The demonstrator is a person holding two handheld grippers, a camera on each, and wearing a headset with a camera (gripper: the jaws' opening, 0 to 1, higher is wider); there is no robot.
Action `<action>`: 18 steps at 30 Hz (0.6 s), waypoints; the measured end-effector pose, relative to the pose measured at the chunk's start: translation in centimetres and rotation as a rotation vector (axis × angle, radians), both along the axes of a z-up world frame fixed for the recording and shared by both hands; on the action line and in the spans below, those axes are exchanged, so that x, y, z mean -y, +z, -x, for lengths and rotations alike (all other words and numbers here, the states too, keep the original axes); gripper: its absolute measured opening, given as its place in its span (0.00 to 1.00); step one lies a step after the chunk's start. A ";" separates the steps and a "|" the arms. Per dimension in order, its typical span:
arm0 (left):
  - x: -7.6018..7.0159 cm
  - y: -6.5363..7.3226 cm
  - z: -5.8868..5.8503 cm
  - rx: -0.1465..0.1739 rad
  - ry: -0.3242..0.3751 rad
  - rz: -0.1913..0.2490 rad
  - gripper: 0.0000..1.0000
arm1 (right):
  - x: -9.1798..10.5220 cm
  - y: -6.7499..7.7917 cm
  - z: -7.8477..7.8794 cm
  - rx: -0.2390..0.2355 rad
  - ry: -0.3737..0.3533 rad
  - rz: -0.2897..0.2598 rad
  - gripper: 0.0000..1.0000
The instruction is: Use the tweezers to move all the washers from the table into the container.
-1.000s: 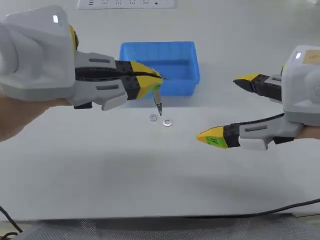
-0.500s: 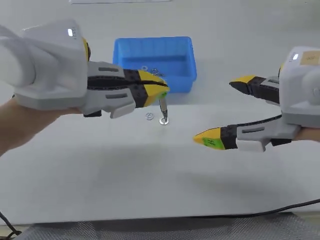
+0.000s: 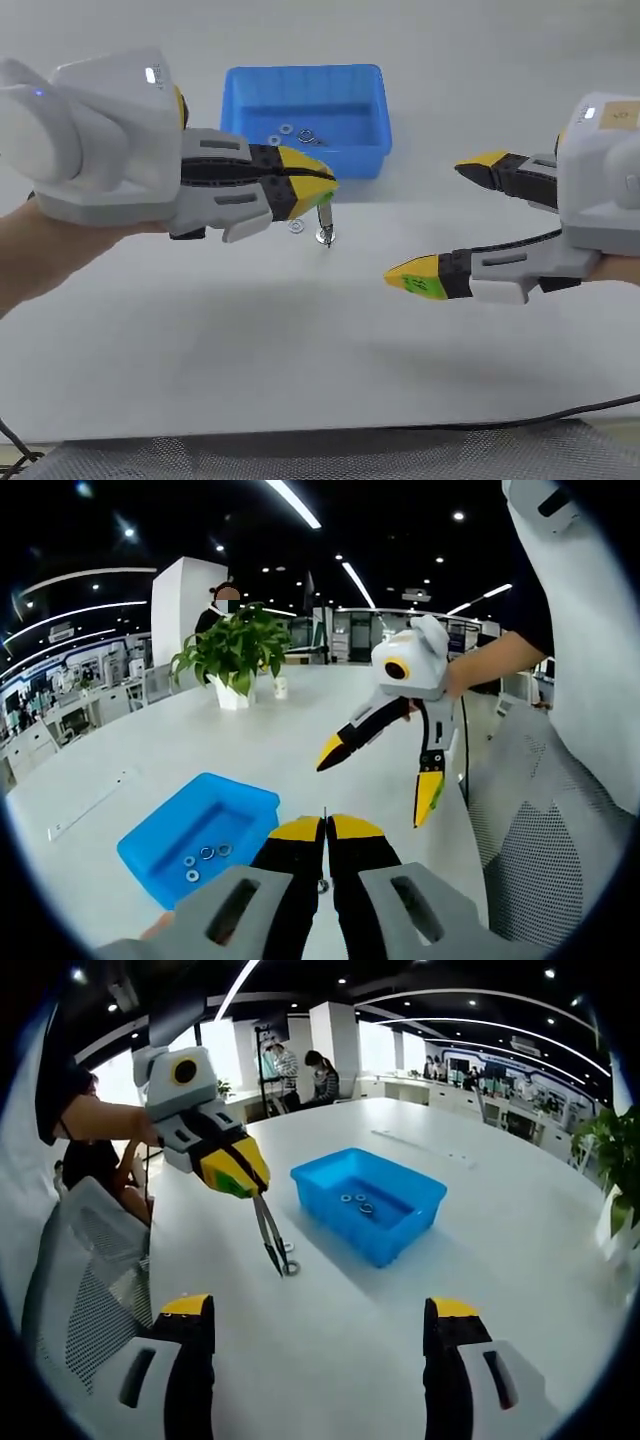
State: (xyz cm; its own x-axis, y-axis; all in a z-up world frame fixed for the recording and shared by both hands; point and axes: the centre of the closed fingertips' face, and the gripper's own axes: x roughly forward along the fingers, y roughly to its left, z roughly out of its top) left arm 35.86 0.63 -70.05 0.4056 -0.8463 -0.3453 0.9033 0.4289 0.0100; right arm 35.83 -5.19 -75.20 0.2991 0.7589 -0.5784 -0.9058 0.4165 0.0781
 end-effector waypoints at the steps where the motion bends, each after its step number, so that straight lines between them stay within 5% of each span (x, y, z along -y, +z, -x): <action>1: -0.1 0.0 -0.1 0.005 0.003 -0.001 0.05 | -0.1 0.0 0.0 0.000 0.003 0.002 0.86; 12: -0.1 -0.2 0.2 0.018 -0.022 -0.019 0.05 | -3.2 -0.5 1.5 0.016 0.147 0.026 0.82; 18: 0.3 -0.2 0.3 0.005 -0.039 -0.028 0.05 | -5.4 -0.7 1.4 0.014 0.234 0.008 0.66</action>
